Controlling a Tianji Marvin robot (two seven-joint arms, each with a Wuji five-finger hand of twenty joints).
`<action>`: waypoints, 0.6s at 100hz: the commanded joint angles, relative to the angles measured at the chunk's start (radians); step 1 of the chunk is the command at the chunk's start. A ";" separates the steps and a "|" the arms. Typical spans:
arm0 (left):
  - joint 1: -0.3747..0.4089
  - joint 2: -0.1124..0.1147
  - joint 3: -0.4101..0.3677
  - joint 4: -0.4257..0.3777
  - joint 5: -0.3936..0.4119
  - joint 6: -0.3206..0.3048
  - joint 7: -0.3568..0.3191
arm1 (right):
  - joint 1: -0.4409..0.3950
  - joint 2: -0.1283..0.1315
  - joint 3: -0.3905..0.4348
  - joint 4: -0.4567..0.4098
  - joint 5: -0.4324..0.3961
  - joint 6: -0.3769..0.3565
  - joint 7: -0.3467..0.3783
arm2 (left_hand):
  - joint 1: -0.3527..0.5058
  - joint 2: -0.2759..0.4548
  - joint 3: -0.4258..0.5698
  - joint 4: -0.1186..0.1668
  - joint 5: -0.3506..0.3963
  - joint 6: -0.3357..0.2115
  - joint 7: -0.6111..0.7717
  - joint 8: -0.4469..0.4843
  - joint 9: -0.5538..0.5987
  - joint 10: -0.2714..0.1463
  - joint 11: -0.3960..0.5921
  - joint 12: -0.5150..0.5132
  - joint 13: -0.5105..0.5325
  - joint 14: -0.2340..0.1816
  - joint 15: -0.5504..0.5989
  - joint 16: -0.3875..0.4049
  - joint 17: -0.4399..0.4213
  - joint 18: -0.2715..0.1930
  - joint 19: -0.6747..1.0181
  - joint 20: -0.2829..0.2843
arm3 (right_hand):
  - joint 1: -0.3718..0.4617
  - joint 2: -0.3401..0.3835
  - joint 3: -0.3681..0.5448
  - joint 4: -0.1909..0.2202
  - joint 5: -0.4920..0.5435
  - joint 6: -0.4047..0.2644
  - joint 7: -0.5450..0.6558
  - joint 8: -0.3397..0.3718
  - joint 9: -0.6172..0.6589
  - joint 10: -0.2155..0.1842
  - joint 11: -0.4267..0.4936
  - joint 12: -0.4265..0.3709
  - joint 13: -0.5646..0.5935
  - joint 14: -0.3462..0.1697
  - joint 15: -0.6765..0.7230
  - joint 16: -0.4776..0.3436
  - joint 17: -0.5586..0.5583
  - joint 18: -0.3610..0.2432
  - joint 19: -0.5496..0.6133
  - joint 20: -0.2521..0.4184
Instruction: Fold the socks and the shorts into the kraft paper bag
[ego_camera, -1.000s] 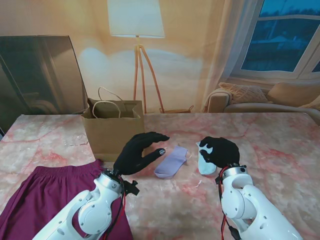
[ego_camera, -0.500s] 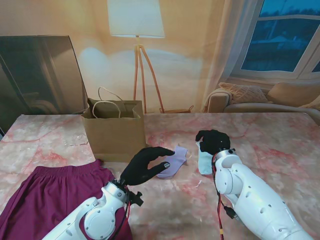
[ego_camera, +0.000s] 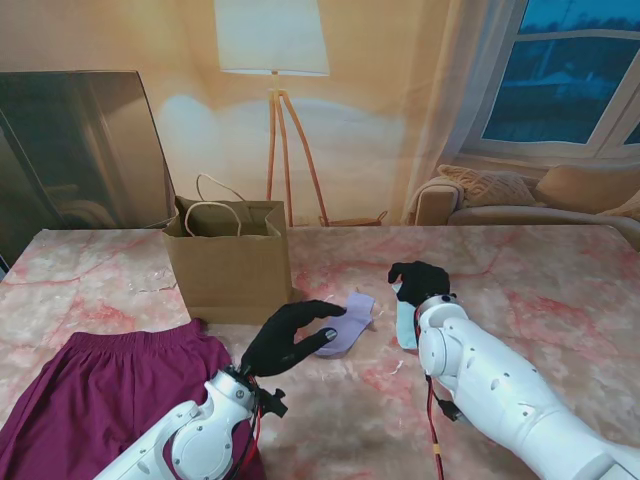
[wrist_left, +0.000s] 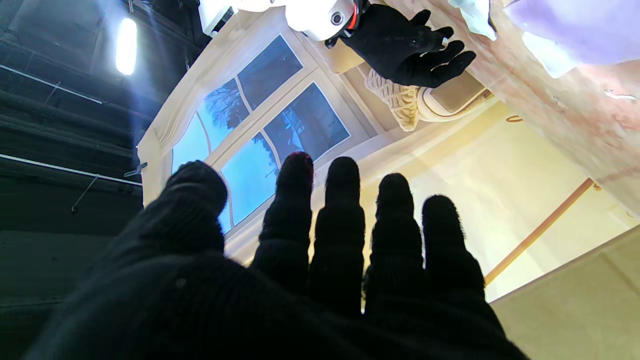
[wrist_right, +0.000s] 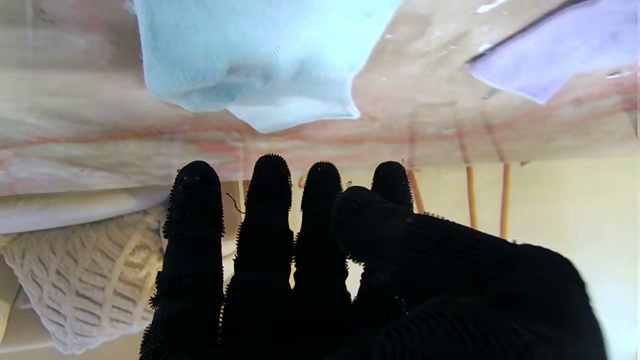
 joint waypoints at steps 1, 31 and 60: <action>0.000 -0.004 0.002 0.007 -0.008 -0.005 0.000 | 0.014 -0.014 -0.009 0.017 0.012 0.000 0.008 | 0.009 0.011 0.015 0.033 0.010 -0.004 0.011 0.006 -0.035 0.020 -0.005 0.004 -0.010 -0.009 0.002 0.004 -0.007 -0.020 0.010 0.007 | -0.012 0.013 -0.010 0.051 -0.042 -0.003 -0.011 0.002 -0.061 -0.013 -0.020 -0.017 -0.046 -0.027 -0.035 -0.027 -0.024 -0.012 -0.017 -0.025; -0.018 -0.009 0.004 0.049 -0.033 -0.014 -0.006 | 0.099 -0.038 -0.115 0.139 0.058 0.013 0.057 | 0.008 0.010 0.022 0.033 0.015 -0.005 0.016 0.006 -0.031 0.022 -0.002 0.004 -0.008 -0.010 0.006 0.004 -0.008 -0.018 0.015 0.010 | 0.021 0.079 -0.074 0.051 -0.189 0.039 -0.044 -0.043 -0.273 0.004 -0.023 -0.016 -0.238 -0.027 -0.019 -0.066 -0.129 -0.018 -0.064 -0.016; -0.022 -0.011 -0.001 0.065 -0.041 -0.018 -0.003 | 0.164 -0.053 -0.216 0.204 0.105 0.046 0.186 | 0.008 0.009 0.026 0.032 0.018 -0.006 0.021 0.007 -0.029 0.025 -0.001 0.005 -0.008 -0.008 0.009 0.004 -0.009 -0.016 0.017 0.010 | 0.032 0.129 -0.115 0.057 -0.374 0.112 -0.069 -0.116 -0.420 0.031 0.032 -0.006 -0.427 -0.011 0.241 0.165 -0.176 -0.095 0.089 0.228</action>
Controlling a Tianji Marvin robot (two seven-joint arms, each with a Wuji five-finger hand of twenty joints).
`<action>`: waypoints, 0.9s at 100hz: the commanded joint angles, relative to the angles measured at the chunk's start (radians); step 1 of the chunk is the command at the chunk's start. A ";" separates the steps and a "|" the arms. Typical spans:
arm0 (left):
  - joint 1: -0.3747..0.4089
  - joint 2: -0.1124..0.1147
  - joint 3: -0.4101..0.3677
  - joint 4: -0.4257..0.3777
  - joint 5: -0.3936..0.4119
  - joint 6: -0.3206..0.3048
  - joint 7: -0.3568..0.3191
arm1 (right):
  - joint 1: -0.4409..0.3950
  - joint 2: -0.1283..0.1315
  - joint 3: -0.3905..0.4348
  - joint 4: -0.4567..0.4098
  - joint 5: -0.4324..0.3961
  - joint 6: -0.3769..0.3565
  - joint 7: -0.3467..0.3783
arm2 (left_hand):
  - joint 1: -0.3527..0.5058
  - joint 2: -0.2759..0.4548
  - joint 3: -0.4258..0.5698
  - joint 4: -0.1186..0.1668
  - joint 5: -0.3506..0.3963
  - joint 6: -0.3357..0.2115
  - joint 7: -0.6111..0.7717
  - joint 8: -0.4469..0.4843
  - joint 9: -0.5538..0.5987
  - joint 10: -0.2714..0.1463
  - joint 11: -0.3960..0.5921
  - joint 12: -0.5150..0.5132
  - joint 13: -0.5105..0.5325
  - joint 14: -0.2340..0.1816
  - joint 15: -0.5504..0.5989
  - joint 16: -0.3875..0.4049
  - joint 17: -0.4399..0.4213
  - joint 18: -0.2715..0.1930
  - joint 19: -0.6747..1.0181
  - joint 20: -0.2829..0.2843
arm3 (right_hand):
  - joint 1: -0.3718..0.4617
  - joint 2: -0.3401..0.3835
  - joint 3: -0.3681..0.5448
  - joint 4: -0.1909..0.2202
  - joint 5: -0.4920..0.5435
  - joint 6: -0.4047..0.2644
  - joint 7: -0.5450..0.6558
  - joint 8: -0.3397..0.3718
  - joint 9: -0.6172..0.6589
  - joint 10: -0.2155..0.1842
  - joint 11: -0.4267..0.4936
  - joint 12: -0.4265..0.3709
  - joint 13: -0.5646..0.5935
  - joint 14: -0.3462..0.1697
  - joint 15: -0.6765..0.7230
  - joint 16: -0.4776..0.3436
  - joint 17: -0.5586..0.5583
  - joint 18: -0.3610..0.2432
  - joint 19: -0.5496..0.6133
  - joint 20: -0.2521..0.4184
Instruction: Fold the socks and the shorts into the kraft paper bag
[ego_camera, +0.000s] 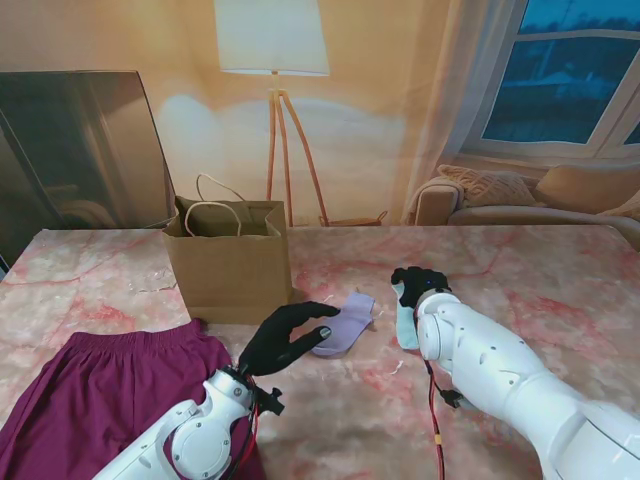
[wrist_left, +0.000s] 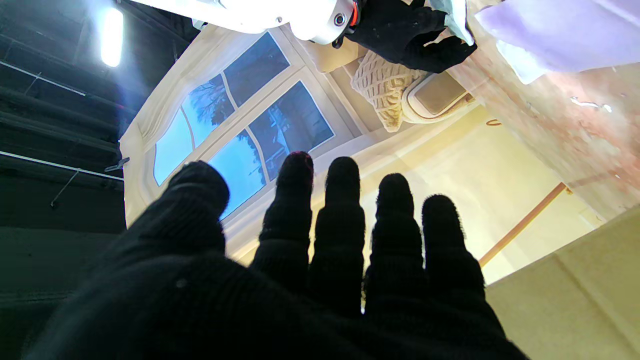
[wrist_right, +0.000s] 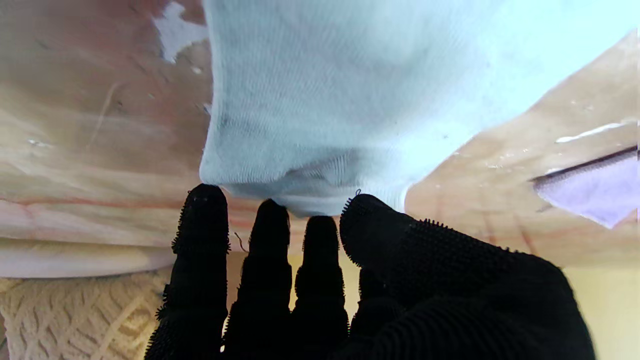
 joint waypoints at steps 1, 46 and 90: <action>0.001 -0.003 -0.003 0.002 -0.005 -0.004 -0.001 | 0.005 -0.015 0.002 0.015 0.014 0.008 -0.001 | 0.006 0.009 0.015 0.032 0.017 -0.007 0.013 0.007 -0.030 0.024 -0.002 0.005 -0.006 -0.009 0.009 0.004 -0.009 -0.016 0.009 0.010 | 0.024 0.027 -0.011 0.057 -0.038 0.034 -0.014 -0.016 -0.006 0.022 0.032 0.006 -0.030 0.011 0.084 0.070 -0.009 -0.038 0.065 0.093; -0.003 -0.005 -0.002 0.012 -0.004 -0.001 0.005 | -0.019 -0.024 0.043 0.048 0.008 0.011 -0.105 | 0.007 0.010 0.015 0.032 0.032 -0.016 0.025 0.012 -0.025 0.024 0.000 0.005 -0.004 -0.008 0.010 0.004 -0.013 -0.008 0.008 0.010 | -0.012 -0.178 0.075 -0.125 0.062 0.063 0.030 -0.036 0.309 -0.032 0.398 0.380 0.129 0.047 0.405 0.358 0.075 -0.023 0.172 0.109; -0.006 -0.007 0.001 0.017 -0.008 -0.004 0.006 | -0.028 -0.038 0.040 0.110 -0.009 0.008 -0.230 | 0.007 0.012 0.014 0.032 0.034 -0.021 0.032 0.014 -0.024 0.024 0.000 0.005 -0.003 -0.010 0.011 0.003 -0.011 -0.005 0.007 0.009 | -0.182 -0.442 0.148 -0.144 0.583 -0.299 0.388 0.136 0.415 -0.044 0.378 0.524 0.250 0.065 0.392 0.402 0.156 0.038 0.217 0.042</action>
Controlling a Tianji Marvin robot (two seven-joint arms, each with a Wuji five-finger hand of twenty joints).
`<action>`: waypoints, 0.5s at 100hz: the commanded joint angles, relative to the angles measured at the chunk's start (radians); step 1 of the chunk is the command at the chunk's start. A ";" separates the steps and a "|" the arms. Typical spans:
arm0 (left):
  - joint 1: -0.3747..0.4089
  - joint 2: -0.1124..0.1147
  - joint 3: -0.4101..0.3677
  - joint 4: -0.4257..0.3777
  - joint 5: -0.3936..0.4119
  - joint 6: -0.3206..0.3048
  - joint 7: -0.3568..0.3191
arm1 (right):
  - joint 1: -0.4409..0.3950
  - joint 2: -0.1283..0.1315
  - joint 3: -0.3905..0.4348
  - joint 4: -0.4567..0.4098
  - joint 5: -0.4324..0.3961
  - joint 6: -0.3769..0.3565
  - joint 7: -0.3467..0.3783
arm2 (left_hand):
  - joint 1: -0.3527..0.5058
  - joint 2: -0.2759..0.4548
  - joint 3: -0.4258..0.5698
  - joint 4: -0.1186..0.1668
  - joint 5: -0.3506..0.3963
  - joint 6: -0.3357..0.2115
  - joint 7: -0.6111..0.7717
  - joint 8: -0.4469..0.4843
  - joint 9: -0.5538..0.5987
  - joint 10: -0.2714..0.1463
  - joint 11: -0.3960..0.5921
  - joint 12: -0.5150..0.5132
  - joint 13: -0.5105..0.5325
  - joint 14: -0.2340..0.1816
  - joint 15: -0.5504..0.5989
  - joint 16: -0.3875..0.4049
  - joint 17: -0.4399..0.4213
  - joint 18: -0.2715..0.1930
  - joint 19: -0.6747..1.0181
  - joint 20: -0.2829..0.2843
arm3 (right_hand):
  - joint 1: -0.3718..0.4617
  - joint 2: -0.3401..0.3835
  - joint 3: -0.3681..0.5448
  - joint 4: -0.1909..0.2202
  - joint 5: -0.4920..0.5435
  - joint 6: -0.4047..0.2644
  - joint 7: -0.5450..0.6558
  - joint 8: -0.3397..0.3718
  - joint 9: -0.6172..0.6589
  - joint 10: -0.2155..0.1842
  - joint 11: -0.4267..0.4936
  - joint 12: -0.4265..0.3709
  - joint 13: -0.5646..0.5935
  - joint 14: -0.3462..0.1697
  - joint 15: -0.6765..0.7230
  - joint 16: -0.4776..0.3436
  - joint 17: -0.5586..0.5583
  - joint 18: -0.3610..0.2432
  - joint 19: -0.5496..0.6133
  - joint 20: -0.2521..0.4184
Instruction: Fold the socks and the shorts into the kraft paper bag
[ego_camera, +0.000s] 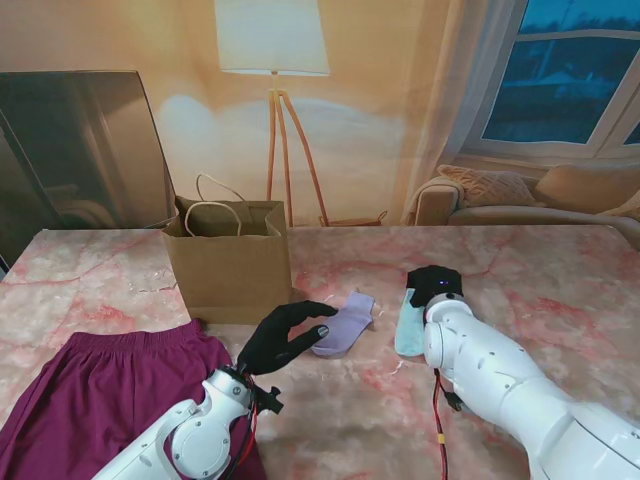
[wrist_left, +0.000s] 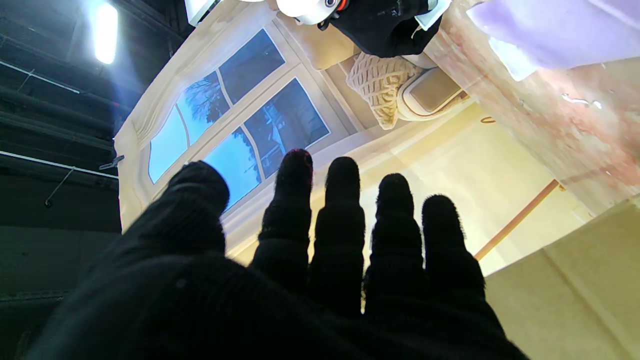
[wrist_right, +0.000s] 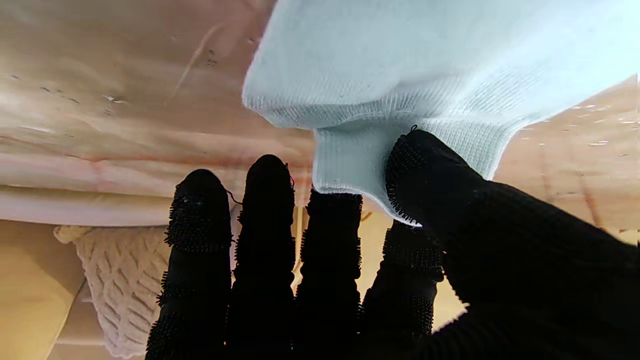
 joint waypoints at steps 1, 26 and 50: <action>0.001 -0.003 0.001 0.000 -0.006 -0.003 -0.002 | -0.017 0.006 0.006 -0.019 -0.009 -0.010 0.014 | 0.007 0.012 0.013 0.032 0.024 -0.016 0.013 0.012 -0.024 0.024 0.000 0.005 -0.003 -0.009 0.011 0.003 -0.010 -0.005 0.007 0.009 | -0.034 -0.016 0.014 -0.037 0.064 -0.029 0.053 0.035 -0.100 0.026 -0.098 -0.082 -0.074 0.014 -0.084 -0.034 -0.048 0.007 -0.006 -0.023; 0.001 -0.004 0.000 -0.002 -0.005 0.000 -0.001 | -0.085 0.076 0.113 -0.186 -0.108 -0.001 0.044 | 0.007 0.012 0.013 0.033 0.026 -0.017 0.015 0.013 -0.023 0.024 0.000 0.006 -0.002 -0.007 0.012 0.003 -0.009 -0.002 0.007 0.009 | -0.051 -0.009 -0.008 -0.041 0.086 -0.055 0.028 0.012 -0.125 0.090 -0.383 -0.553 0.075 0.034 -0.472 -0.434 -0.030 0.059 -0.141 -0.085; 0.001 -0.003 0.000 -0.004 -0.003 -0.001 -0.002 | -0.178 0.140 0.243 -0.370 -0.226 -0.014 0.110 | 0.006 0.013 0.012 0.032 0.025 -0.016 0.016 0.014 -0.020 0.023 0.001 0.006 -0.001 -0.008 0.013 0.003 -0.011 0.000 0.005 0.008 | -0.046 -0.013 -0.007 -0.040 0.133 0.025 0.030 -0.119 0.305 0.072 -0.307 -0.535 0.475 0.040 -0.268 -0.302 0.239 0.072 0.100 -0.062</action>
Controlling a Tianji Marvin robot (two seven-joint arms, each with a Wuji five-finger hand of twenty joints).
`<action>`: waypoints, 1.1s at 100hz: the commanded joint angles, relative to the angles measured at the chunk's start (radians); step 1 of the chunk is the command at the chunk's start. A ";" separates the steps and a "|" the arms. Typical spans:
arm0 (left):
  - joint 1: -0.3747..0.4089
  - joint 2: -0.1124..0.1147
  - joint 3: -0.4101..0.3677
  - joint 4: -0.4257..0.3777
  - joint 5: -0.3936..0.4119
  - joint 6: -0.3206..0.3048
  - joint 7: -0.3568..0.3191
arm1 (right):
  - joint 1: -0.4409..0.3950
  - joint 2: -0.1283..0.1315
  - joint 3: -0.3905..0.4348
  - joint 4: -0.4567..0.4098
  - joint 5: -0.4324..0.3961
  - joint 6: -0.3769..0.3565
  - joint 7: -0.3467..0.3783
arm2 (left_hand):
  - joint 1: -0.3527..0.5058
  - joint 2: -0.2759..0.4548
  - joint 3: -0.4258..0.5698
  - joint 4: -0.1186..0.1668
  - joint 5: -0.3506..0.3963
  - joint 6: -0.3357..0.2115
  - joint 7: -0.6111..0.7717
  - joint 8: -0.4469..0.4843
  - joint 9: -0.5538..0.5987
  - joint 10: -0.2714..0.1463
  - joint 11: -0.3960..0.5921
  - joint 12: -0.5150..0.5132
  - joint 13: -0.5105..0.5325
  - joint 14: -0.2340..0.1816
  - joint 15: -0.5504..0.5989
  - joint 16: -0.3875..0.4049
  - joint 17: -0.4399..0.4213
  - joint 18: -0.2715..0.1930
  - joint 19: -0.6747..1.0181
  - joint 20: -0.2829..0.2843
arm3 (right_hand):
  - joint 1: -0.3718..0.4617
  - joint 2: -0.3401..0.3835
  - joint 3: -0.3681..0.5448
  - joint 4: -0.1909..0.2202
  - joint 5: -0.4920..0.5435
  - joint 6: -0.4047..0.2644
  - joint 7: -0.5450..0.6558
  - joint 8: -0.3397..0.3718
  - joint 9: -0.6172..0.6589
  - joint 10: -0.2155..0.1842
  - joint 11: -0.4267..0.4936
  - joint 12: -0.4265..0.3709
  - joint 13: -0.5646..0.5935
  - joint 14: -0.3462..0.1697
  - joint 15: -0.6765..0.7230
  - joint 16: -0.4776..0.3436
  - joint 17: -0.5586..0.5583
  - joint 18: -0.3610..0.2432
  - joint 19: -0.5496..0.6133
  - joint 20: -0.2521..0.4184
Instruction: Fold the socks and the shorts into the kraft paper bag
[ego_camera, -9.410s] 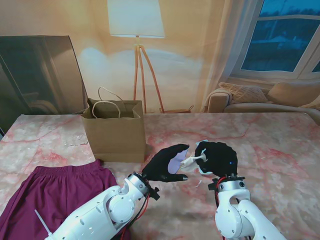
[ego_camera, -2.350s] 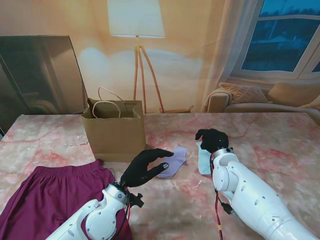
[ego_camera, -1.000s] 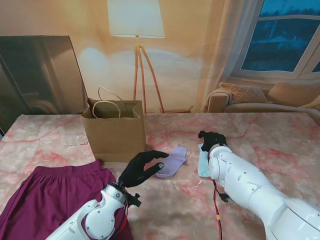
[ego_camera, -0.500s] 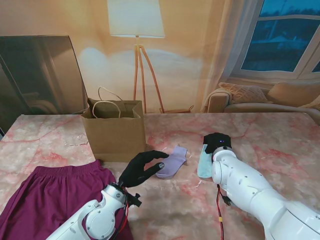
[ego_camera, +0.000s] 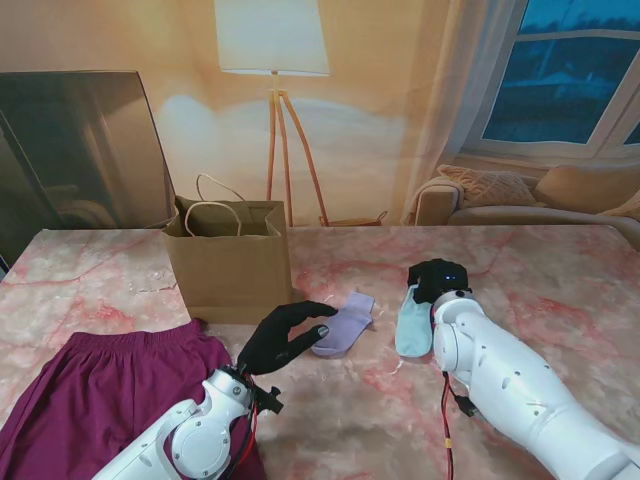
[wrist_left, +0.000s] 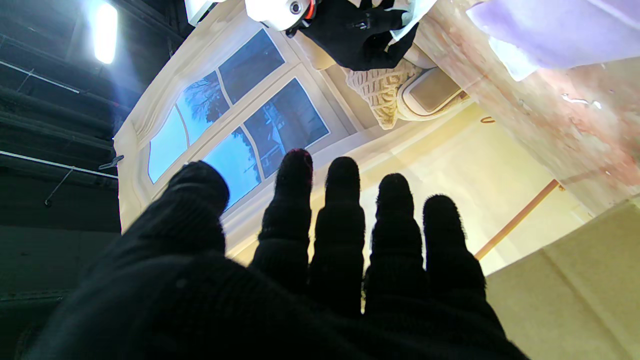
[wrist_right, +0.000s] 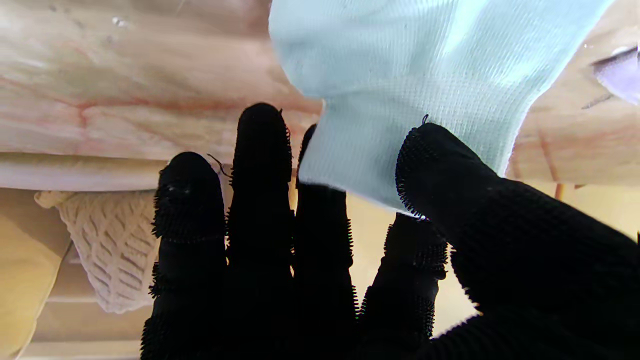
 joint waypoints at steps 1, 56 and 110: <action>0.001 -0.002 0.001 -0.004 -0.002 -0.001 -0.001 | -0.023 0.021 0.011 -0.035 -0.012 -0.012 0.011 | 0.006 0.013 0.012 0.032 0.025 -0.017 0.015 0.013 -0.021 0.023 0.001 0.006 0.000 -0.009 0.013 0.003 -0.011 -0.007 0.005 0.008 | -0.012 0.003 -0.007 -0.040 0.071 0.029 0.046 -0.028 0.088 -0.027 0.063 0.044 0.075 0.001 0.095 0.071 0.039 0.021 0.097 0.018; 0.003 -0.003 -0.002 -0.009 0.000 -0.001 0.003 | -0.288 0.110 0.240 -0.429 -0.325 -0.092 0.154 | 0.007 0.012 0.011 0.033 0.026 -0.014 0.014 0.013 -0.018 0.026 0.000 0.008 0.002 -0.004 0.013 0.003 -0.012 -0.003 0.002 0.007 | -0.085 -0.126 -0.023 -0.104 0.190 0.103 0.091 -0.105 0.241 -0.044 0.299 0.334 0.170 0.017 0.556 0.337 0.192 0.014 0.382 0.116; 0.006 -0.003 0.000 -0.014 0.010 -0.002 0.009 | -0.402 0.127 0.237 -0.554 -0.391 -0.126 0.248 | 0.005 0.013 0.010 0.034 0.027 -0.014 0.014 0.013 -0.016 0.029 0.000 0.008 0.001 -0.006 0.013 0.003 -0.012 0.000 0.003 0.007 | -0.137 -0.110 -0.054 -0.117 0.237 0.119 0.114 -0.111 0.309 -0.034 0.302 0.321 0.172 0.013 0.742 0.339 0.335 -0.012 0.497 0.073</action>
